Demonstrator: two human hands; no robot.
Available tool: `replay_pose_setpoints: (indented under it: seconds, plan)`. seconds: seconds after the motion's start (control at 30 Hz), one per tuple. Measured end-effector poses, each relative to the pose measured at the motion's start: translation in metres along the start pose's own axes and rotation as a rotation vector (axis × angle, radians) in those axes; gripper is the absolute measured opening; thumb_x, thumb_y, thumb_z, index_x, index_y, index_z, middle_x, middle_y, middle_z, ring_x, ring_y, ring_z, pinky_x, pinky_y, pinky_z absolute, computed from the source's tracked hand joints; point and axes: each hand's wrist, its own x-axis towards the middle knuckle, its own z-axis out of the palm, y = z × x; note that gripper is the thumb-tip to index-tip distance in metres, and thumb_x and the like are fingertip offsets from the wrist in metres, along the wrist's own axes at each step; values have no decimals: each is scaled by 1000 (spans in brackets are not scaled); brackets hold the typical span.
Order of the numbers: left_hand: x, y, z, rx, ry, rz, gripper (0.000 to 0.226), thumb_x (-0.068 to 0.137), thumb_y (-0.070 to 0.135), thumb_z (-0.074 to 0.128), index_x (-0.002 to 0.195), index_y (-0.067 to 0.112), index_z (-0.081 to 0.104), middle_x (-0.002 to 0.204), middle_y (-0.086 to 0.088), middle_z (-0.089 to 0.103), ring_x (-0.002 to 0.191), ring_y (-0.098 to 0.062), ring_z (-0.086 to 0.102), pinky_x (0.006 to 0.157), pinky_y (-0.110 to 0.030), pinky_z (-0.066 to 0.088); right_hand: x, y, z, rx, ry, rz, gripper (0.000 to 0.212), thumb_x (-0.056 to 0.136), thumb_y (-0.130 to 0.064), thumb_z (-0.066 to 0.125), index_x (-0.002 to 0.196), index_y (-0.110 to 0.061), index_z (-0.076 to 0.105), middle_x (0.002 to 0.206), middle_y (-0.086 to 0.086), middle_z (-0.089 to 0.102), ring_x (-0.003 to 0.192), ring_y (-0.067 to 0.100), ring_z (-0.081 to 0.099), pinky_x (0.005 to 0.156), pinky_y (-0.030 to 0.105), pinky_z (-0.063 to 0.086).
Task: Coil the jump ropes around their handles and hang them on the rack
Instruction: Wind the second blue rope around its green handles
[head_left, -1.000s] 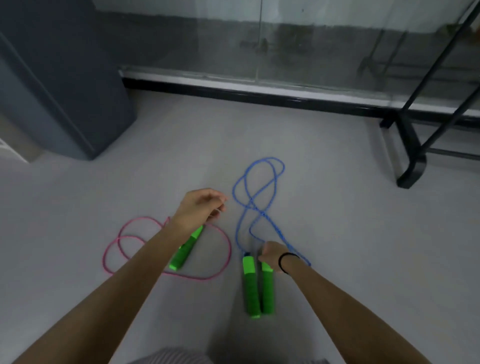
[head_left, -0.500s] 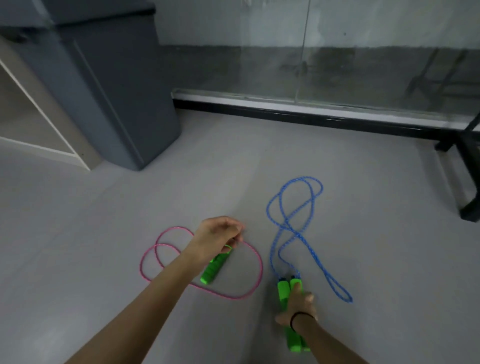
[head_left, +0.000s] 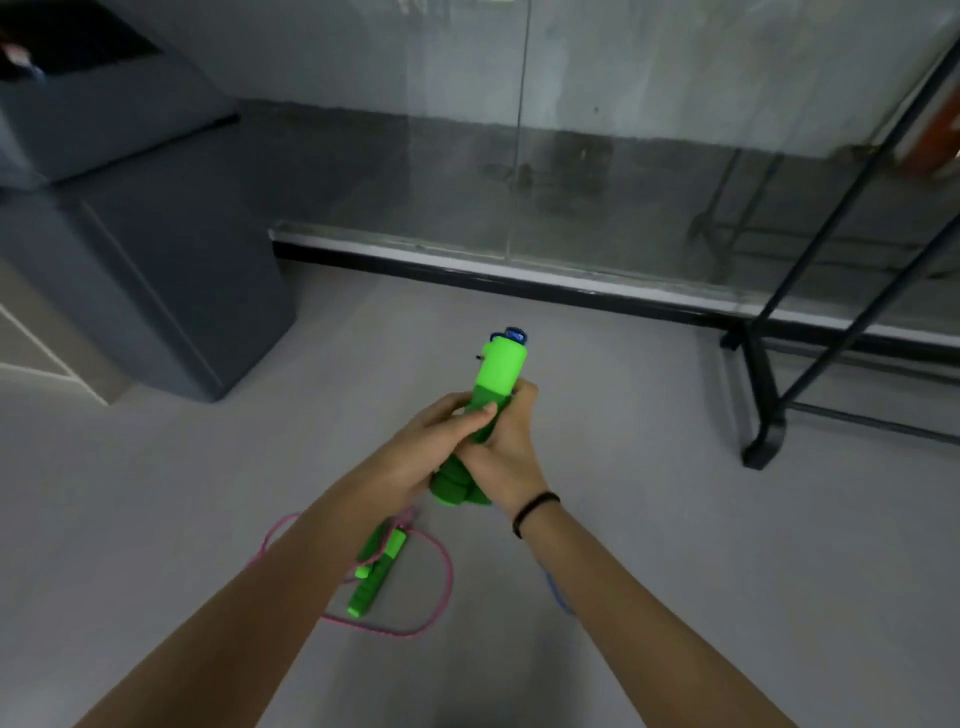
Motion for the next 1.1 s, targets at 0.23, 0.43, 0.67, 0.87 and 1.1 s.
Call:
replay_pose_setpoints:
  seconds: [0.23,0.43,0.67,0.87,1.1]
  plan:
    - [-96,209,3,-13,-184,-33,43,85,47,50,115,19,62,102,-7,71,86,-16,68,68,-26,55,-1,-239,-37,-137,-367,-66,64,74,-4,63,111,-39,26,119,12,47,101,9,54,89,20,50]
    - [-177,388,29,-46,-173,-137,61,81,65,38,107,18,66,97,-16,72,79,-30,67,73,-40,56,0,-433,-76,-379,-511,-95,74,95,-21,42,140,-38,-13,137,-9,38,116,10,50,93,19,42]
    - [-252,524,49,-14,-212,-57,31,76,18,70,101,7,55,75,-13,66,49,-22,58,49,-26,51,50,-577,-137,-331,118,-303,18,96,-28,43,97,-24,60,100,3,66,96,18,61,88,25,43]
    - [-270,575,51,95,-264,127,36,69,5,61,106,5,62,79,-10,69,53,-19,60,51,-27,52,54,-572,-108,295,-223,35,59,93,-52,20,78,-11,58,46,-5,51,46,12,47,56,28,41]
    - [-261,611,35,411,79,318,15,79,-1,67,94,-1,66,72,-9,68,52,-15,64,50,-21,53,8,-561,-103,-711,-236,-164,34,97,-38,26,86,-15,49,77,6,58,72,21,54,66,27,41]
